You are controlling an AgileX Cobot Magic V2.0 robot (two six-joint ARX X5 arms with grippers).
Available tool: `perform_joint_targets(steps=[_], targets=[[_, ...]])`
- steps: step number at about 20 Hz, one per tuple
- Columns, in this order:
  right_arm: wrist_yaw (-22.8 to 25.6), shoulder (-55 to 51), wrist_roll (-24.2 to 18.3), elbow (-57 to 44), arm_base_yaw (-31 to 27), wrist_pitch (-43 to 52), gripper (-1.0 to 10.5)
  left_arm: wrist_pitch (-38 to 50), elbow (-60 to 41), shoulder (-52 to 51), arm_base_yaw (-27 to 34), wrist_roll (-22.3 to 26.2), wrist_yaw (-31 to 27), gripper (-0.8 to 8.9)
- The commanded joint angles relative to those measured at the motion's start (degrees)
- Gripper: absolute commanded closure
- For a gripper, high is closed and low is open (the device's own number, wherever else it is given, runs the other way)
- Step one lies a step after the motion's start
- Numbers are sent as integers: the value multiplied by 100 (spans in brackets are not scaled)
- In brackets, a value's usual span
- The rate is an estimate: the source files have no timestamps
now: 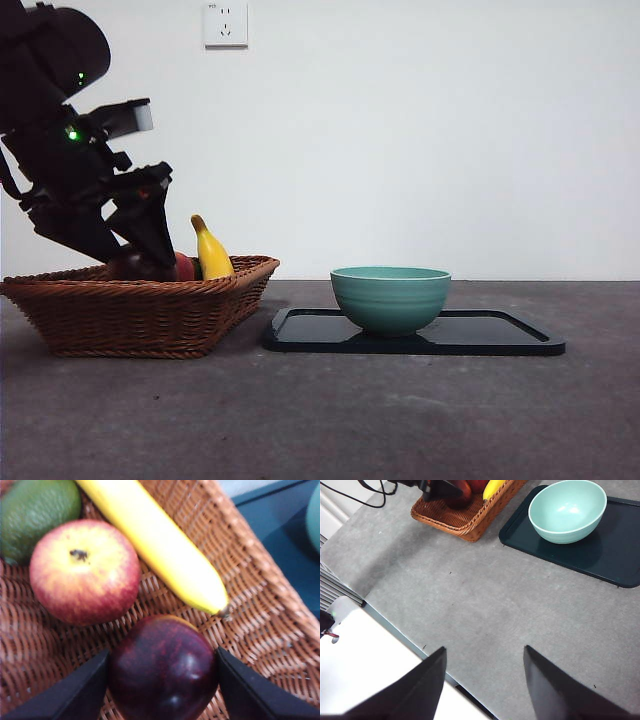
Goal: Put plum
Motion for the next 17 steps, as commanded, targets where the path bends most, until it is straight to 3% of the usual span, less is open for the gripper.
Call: perform_joint_targets(steps=[1, 7, 11, 17], targets=[[-9, 26, -20, 42, 26, 59, 701, 129, 39, 236, -4, 79, -11, 537], [-9, 26, -20, 42, 26, 85, 701, 83, 39, 424, -7, 85, -9, 528], [-11, 26, -20, 42, 26, 149, 701, 79, 44, 422, -7, 52, -9, 342], [-11, 26, -22, 42, 26, 155, 701, 42, 76, 245, -7, -79, -9, 343]])
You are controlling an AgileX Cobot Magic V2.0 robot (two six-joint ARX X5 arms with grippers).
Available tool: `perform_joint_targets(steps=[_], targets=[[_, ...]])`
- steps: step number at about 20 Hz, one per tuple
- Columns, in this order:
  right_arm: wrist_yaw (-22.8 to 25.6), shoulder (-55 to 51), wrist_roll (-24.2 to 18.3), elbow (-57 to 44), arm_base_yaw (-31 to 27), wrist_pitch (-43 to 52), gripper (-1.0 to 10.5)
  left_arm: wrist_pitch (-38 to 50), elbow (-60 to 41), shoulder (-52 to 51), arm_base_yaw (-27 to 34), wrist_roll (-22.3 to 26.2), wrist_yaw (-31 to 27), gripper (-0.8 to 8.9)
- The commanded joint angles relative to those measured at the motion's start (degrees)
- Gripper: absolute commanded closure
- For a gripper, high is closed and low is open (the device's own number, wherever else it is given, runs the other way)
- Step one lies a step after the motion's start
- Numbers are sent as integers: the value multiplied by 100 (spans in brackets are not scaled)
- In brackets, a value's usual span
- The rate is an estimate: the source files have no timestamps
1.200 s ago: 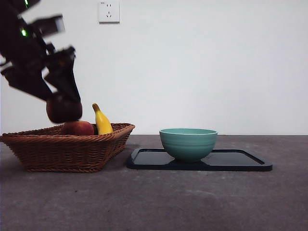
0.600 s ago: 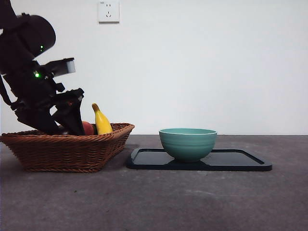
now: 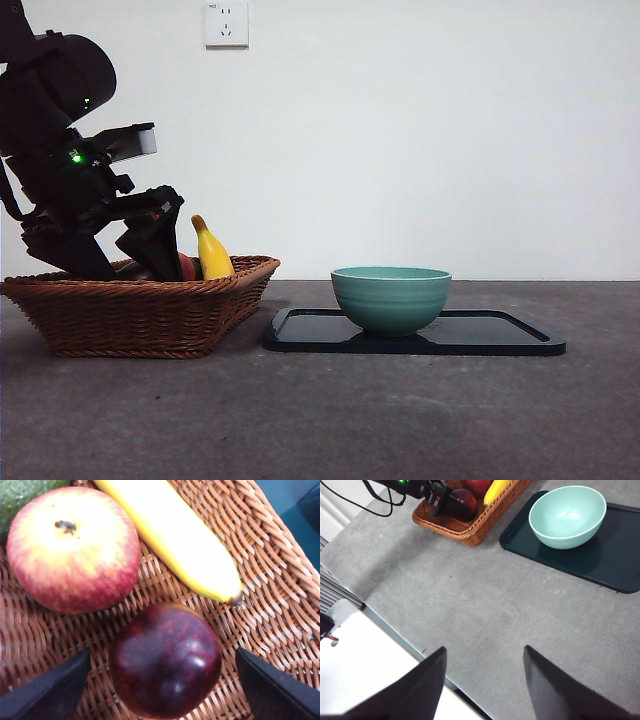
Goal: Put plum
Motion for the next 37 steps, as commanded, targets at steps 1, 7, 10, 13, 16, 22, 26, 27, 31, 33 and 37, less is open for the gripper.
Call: perform_joint_targets(steps=[1, 7, 10, 13, 16, 22, 26, 27, 31, 33, 37], targets=[[-11, 26, -22, 42, 26, 68, 701, 17, 76, -136, -11, -131, -13, 344], [-9, 28, -22, 42, 26, 201, 701, -278, 76, -1104, -35, -315, 17, 345], [-9, 28, -22, 42, 26, 332, 701, -691, 79, -1731, -120, -337, 302, 346], [-9, 28, -22, 42, 26, 442, 701, -1191, 76, -2424, -223, -374, 966, 346], [-9, 31, -22, 42, 26, 439, 701, -1694, 76, -3091, -286, -398, 1456, 346], [-9, 31, -20, 42, 26, 439, 701, -2927, 76, -4205, -286, -396, 2210, 346], [-7, 31, -4, 42, 26, 439, 701, -3668, 76, -4597, -286, -205, 2267, 346], [-7, 31, 26, 42, 26, 437, 701, -3768, 76, -4627, -286, -166, 2267, 346], [-9, 31, 68, 42, 26, 435, 701, -3906, 76, -4638, -286, -105, 2267, 346], [-9, 31, 87, 42, 26, 435, 701, -3908, 76, -4638, -286, -105, 2267, 346], [216, 92, 374, 42, 26, 505, 701, -3906, 76, -4638, -286, -105, 2267, 346]])
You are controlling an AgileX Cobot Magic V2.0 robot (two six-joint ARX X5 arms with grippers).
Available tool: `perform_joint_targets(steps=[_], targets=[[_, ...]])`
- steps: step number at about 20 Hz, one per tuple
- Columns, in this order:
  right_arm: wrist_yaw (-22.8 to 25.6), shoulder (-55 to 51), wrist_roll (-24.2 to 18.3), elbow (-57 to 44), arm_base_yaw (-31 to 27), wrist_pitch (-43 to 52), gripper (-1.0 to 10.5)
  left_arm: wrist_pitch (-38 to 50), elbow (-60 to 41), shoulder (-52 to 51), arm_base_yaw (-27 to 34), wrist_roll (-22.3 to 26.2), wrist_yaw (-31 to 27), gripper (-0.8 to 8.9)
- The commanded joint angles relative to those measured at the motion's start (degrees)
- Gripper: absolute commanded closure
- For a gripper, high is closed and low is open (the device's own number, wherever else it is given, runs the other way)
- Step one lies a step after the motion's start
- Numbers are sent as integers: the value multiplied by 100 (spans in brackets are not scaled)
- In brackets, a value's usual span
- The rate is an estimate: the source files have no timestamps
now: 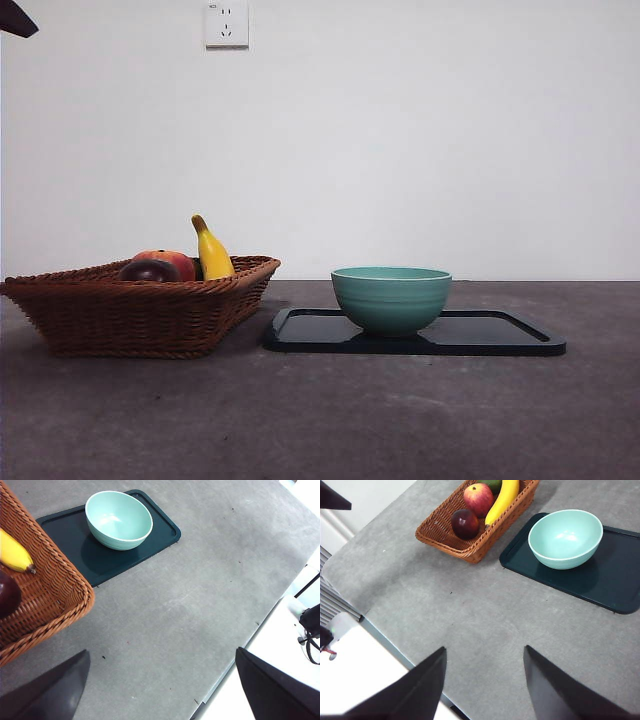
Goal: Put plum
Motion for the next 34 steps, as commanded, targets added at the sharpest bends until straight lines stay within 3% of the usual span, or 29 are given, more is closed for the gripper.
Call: perform_joint_targets(steps=[1, 3, 5, 14, 20, 30, 34], targets=[[363, 166, 575, 42, 26, 225, 701, 44, 76, 31, -24, 72, 22, 346], [420, 525, 1049, 83, 26, 540, 701, 46, 76, 31, -24, 72, 22, 346], [529, 1069, 1110, 181, 22, 850, 700, 46, 76, 31, -24, 74, 22, 346], [1117, 4817, 612, 1891, -31, 1534, 673, 129, 76, 31, -24, 92, 22, 346], [1187, 6697, 546, 3104, -59, 1569, 673, 129, 76, 31, -24, 92, 22, 346], [1300, 8159, 555, 3281, -33, 2179, 682, 129, 76, 31, -24, 92, 22, 346], [1349, 8334, 551, 3279, -9, 2350, 822, 122, 76, 31, -24, 90, 22, 346]])
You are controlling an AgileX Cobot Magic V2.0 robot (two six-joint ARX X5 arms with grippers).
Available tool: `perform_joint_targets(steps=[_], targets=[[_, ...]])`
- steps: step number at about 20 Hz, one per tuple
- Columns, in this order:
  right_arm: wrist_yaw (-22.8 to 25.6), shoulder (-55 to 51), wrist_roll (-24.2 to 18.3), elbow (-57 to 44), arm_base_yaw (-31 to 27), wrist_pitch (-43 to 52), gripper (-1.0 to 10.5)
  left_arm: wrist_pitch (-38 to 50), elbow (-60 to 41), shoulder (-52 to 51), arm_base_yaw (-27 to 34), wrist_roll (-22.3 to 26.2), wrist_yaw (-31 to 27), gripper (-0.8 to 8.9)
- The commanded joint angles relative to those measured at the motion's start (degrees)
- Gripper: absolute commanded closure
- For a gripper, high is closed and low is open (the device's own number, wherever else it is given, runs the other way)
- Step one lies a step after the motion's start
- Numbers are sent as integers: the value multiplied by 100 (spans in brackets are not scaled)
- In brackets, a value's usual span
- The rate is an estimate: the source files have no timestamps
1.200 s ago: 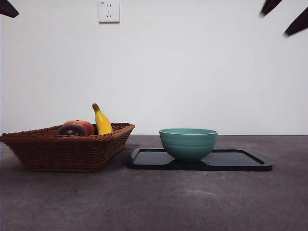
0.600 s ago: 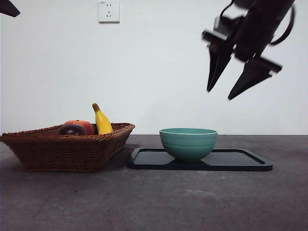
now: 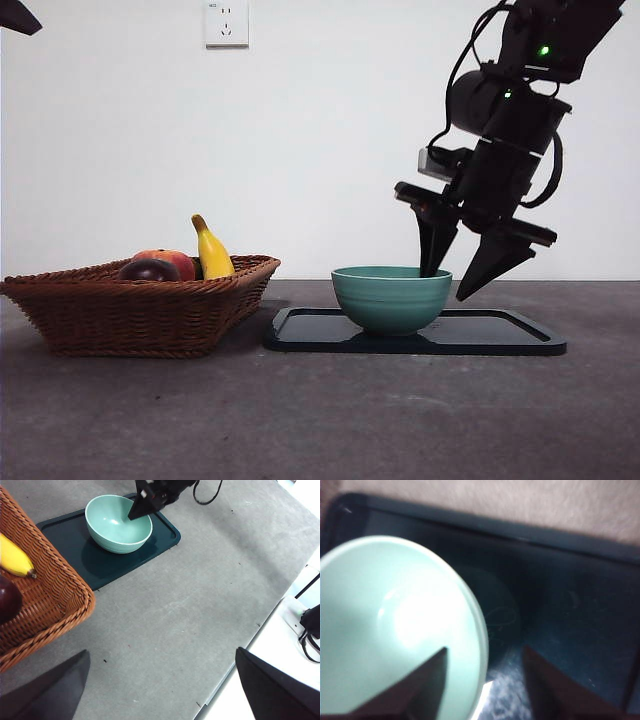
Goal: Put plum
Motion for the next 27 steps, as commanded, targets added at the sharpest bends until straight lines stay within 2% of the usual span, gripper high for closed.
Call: perform_joint_targets(steps=[1, 2, 3, 10, 15, 18, 21, 24, 27], targets=[[17, 111, -66, 122, 31, 214, 877, 59, 76, 31, -22, 50, 13, 346], [17, 111, -63, 122, 28, 240, 933, 61, 76, 31, -22, 50, 13, 346], [24, 111, -66, 122, 28, 236, 942, 59, 76, 31, -22, 50, 13, 346], [127, -280, -166, 363, -13, 46, 941, 63, 76, 31, -22, 50, 13, 346], [127, -1307, -522, 389, 114, -780, 942, 52, 76, 31, -22, 48, 13, 346], [127, -1941, -586, 332, 354, -1366, 941, 52, 76, 31, -22, 48, 13, 346], [160, -2573, -586, -61, 713, -1392, 941, 48, 76, 31, -22, 48, 13, 346], [452, -3150, -586, -824, 1128, -1268, 941, 48, 76, 31, -22, 48, 13, 346], [448, -3405, -509, -1622, 1429, -892, 941, 50, 76, 31, -22, 48, 13, 346]])
